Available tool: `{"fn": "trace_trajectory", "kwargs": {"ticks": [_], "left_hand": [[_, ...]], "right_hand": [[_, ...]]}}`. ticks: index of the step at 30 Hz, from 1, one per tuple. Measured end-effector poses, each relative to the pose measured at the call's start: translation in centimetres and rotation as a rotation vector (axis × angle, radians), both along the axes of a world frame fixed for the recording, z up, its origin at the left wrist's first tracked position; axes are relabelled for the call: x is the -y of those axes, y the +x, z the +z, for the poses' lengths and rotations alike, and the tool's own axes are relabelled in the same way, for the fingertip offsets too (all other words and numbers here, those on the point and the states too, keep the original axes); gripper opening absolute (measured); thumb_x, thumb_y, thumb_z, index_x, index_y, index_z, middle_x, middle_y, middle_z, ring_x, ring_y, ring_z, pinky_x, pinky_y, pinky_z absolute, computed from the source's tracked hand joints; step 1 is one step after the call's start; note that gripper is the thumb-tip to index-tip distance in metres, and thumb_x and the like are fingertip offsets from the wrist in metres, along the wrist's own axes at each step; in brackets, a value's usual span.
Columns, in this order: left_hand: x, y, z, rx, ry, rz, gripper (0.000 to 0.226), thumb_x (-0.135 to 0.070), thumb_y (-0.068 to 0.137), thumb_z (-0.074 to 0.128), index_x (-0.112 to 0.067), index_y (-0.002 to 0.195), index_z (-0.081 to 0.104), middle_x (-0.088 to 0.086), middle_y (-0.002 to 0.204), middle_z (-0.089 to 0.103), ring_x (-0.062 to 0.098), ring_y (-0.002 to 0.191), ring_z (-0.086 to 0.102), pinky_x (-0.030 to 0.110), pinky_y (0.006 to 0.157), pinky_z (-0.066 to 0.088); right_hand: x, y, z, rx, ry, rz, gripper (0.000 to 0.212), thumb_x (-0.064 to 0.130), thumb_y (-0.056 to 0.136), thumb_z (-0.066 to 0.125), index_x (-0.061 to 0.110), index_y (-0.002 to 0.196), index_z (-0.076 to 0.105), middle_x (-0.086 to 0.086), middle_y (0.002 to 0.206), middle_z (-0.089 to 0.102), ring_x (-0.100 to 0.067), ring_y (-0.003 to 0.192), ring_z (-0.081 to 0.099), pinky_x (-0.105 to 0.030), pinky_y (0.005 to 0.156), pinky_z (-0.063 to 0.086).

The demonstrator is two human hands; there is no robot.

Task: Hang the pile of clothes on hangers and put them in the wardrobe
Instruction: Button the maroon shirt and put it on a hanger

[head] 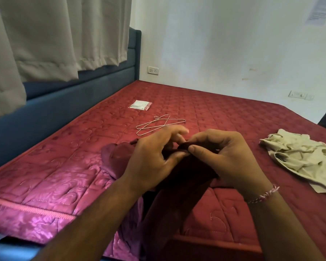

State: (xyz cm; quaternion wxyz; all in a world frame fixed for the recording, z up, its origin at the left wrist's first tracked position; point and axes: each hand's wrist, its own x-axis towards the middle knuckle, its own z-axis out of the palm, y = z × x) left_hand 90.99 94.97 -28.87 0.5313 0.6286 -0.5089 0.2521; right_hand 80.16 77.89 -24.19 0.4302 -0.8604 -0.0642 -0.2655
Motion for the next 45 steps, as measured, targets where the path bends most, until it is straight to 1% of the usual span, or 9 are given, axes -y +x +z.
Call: {"fn": "trace_trajectory", "kwargs": {"ticks": [2,7,11,15,19,21,29,35,45], "left_hand": [[0.0,0.0,-0.5,-0.071,0.022,0.03,0.033,-0.013,0.082,0.083,-0.013,0.114,0.075,-0.008,0.101,0.076,0.004,0.091,0.071,0.021,0.083,0.056],[-0.3,0.2,-0.6,-0.162,0.099,0.066,0.006,-0.018,0.082,0.079,-0.017,0.088,0.079,-0.013,0.085,0.076,0.001,0.082,0.071,0.026,0.074,0.055],[-0.3,-0.2,-0.4,-0.084,0.115,0.143,0.005,-0.016,0.08,0.078,-0.018,0.084,0.075,-0.013,0.083,0.072,0.005,0.081,0.067,0.032,0.074,0.053],[0.1,-1.1,-1.0,0.132,0.058,0.293,0.014,-0.012,0.078,0.078,-0.011,0.077,0.064,-0.004,0.079,0.063,0.019,0.077,0.059,0.038,0.068,0.049],[0.1,-1.8,-1.2,-0.155,-0.024,0.214,0.026,-0.005,0.074,0.08,-0.02,0.095,0.075,-0.013,0.082,0.069,0.005,0.08,0.066,0.022,0.076,0.052],[-0.1,-1.8,-1.2,-0.23,0.024,0.138,0.039,-0.004,0.074,0.081,-0.024,0.108,0.078,-0.013,0.084,0.071,0.005,0.084,0.069,0.018,0.08,0.052],[-0.2,-2.2,-1.5,-0.11,0.028,0.23,0.01,-0.011,0.073,0.078,-0.014,0.08,0.071,-0.01,0.08,0.067,0.012,0.081,0.064,0.035,0.072,0.052],[-0.2,-2.5,-1.6,-0.077,0.027,0.226,0.021,-0.007,0.07,0.079,-0.015,0.072,0.059,-0.011,0.076,0.058,0.013,0.074,0.056,0.027,0.067,0.045],[0.1,-3.8,-3.1,-0.183,-0.078,0.159,0.016,0.001,0.075,0.079,-0.01,0.081,0.069,-0.005,0.082,0.066,0.015,0.081,0.065,0.034,0.071,0.053]], "right_hand": [[0.0,0.2,-0.4,0.053,-0.119,-0.062,0.014,0.01,0.086,0.082,0.021,0.095,0.08,0.006,0.088,0.076,-0.014,0.087,0.072,-0.031,0.078,0.057],[-0.5,0.3,-2.2,0.252,-0.359,-0.192,0.017,0.009,0.082,0.084,0.021,0.093,0.081,0.01,0.091,0.067,-0.01,0.083,0.067,-0.021,0.069,0.052],[-1.2,0.3,-3.3,0.273,-0.203,-0.248,0.017,0.005,0.081,0.084,0.019,0.09,0.08,0.01,0.098,0.066,-0.01,0.093,0.067,-0.013,0.074,0.049],[-2.2,0.4,-4.2,0.241,0.076,-0.176,0.019,-0.003,0.082,0.08,0.015,0.089,0.078,0.006,0.092,0.077,-0.014,0.093,0.074,-0.027,0.083,0.058],[-2.9,0.0,-5.1,0.259,0.234,-0.148,0.021,-0.006,0.082,0.079,0.014,0.089,0.078,0.005,0.092,0.078,-0.013,0.093,0.075,-0.021,0.083,0.055],[-2.8,-0.2,-5.5,0.261,0.236,-0.133,0.02,-0.005,0.083,0.079,0.013,0.091,0.078,0.004,0.094,0.078,-0.016,0.094,0.075,-0.024,0.084,0.056],[-3.1,-0.6,-6.0,0.236,0.164,-0.212,0.018,0.009,0.082,0.085,0.023,0.086,0.075,0.007,0.085,0.074,-0.015,0.079,0.072,-0.024,0.069,0.053],[-2.6,-0.8,-6.1,0.303,0.053,-0.123,0.015,-0.003,0.083,0.08,0.009,0.085,0.071,0.005,0.1,0.074,-0.021,0.099,0.072,-0.034,0.08,0.059],[-2.1,-0.4,-6.9,0.387,0.086,-0.085,0.016,-0.009,0.082,0.078,-0.002,0.08,0.063,-0.006,0.092,0.074,-0.024,0.088,0.074,-0.043,0.075,0.06]]}}
